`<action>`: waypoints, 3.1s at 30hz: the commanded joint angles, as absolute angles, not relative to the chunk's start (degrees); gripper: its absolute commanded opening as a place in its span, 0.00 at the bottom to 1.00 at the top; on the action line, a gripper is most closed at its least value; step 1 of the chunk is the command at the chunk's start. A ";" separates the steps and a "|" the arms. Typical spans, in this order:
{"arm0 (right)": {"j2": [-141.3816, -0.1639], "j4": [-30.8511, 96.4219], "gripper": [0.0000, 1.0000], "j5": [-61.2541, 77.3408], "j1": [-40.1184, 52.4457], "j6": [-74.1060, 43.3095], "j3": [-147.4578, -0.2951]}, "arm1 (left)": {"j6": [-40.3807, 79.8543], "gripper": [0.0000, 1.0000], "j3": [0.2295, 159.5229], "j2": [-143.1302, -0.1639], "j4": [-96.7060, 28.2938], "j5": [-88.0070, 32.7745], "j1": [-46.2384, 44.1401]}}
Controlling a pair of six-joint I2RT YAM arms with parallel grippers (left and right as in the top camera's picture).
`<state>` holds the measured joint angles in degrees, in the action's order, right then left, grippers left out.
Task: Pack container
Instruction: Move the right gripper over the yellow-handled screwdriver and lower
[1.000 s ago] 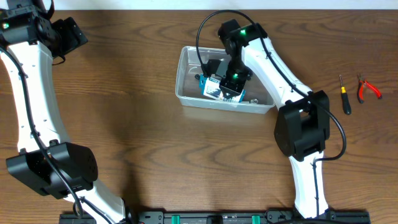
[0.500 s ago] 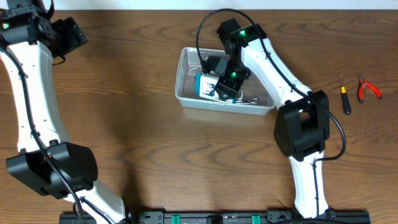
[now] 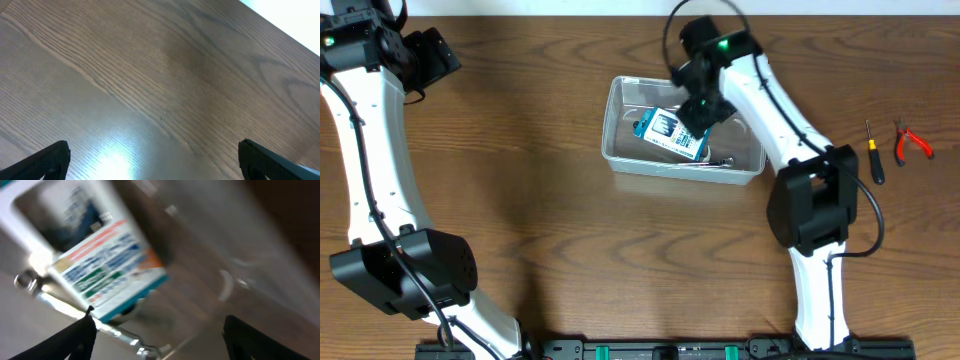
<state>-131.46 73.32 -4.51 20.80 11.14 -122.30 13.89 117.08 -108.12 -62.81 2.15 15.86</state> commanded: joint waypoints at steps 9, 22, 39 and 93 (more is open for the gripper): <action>-120.46 81.23 0.99 -9.61 6.11 3.25 -126.32 | 13.80 0.98 117.34 -108.33 -62.96 3.07 15.84; -121.05 81.56 0.83 -6.44 -16.53 8.73 -114.58 | 13.80 0.98 117.34 -108.33 -62.96 3.07 15.84; -121.08 58.35 0.84 0.03 -21.69 25.17 -94.56 | 13.80 0.98 117.34 -108.33 -62.96 3.07 15.84; -126.67 53.78 0.41 1.30 -25.91 23.18 -92.88 | 13.80 0.98 117.34 -108.33 -62.96 3.07 15.84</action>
